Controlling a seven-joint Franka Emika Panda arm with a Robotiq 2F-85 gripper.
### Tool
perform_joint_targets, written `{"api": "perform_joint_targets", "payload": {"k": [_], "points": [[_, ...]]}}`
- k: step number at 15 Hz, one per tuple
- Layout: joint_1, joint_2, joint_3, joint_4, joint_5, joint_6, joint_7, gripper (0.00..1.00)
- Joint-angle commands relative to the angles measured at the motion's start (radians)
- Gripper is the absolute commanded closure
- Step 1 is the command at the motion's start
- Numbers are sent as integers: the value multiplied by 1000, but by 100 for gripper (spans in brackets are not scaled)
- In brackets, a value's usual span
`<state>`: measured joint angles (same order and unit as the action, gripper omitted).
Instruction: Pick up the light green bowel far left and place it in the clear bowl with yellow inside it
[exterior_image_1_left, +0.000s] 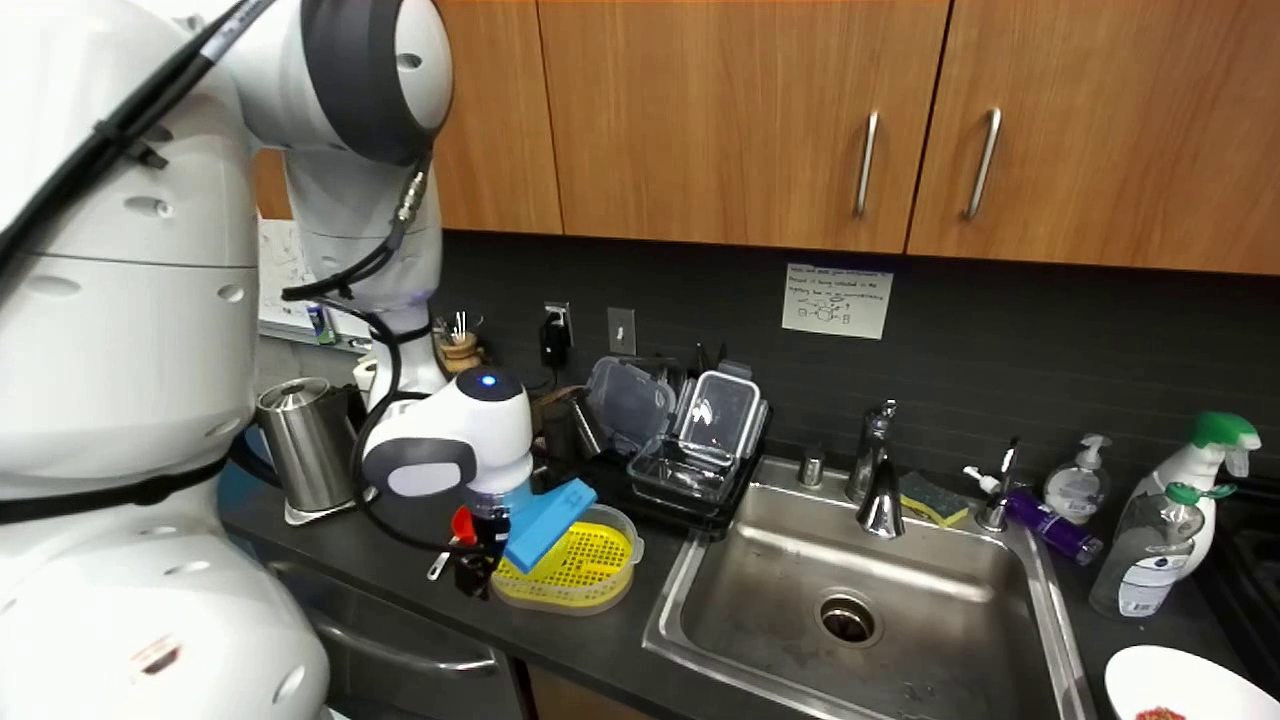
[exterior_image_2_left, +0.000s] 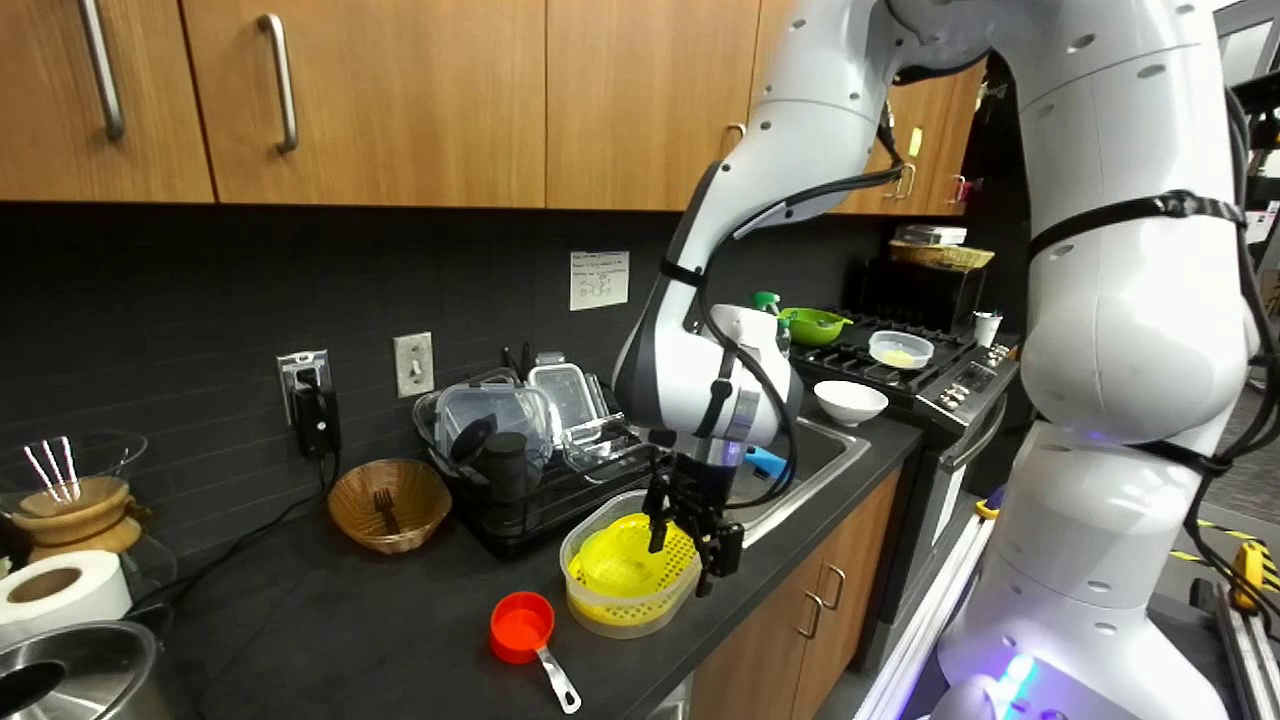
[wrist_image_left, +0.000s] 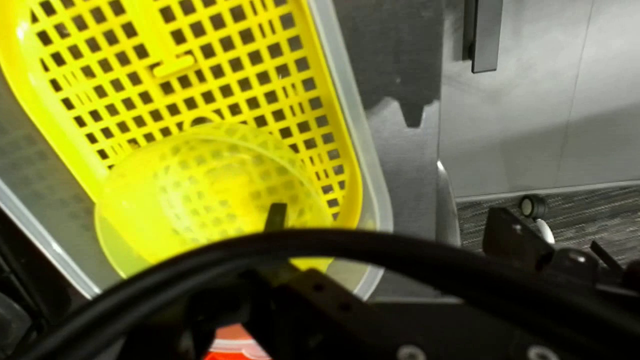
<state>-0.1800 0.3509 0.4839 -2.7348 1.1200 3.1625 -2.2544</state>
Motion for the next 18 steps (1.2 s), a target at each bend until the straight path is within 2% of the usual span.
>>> {"api": "perform_joint_targets", "payload": {"k": [1, 2, 5, 7, 9, 10, 18], "points": [[114, -87, -23, -107, 19, 75, 126, 0], [183, -10, -72, -49, 77, 112, 82, 0], [265, -17, -99, -56, 165, 137, 69, 0], [294, -19, -113, -50, 204, 125, 39, 0], [315, -27, -122, -49, 224, 118, 14, 0], [285, -16, -103, -48, 185, 100, 57, 0], [297, -16, -113, -47, 196, 100, 41, 0]]}}
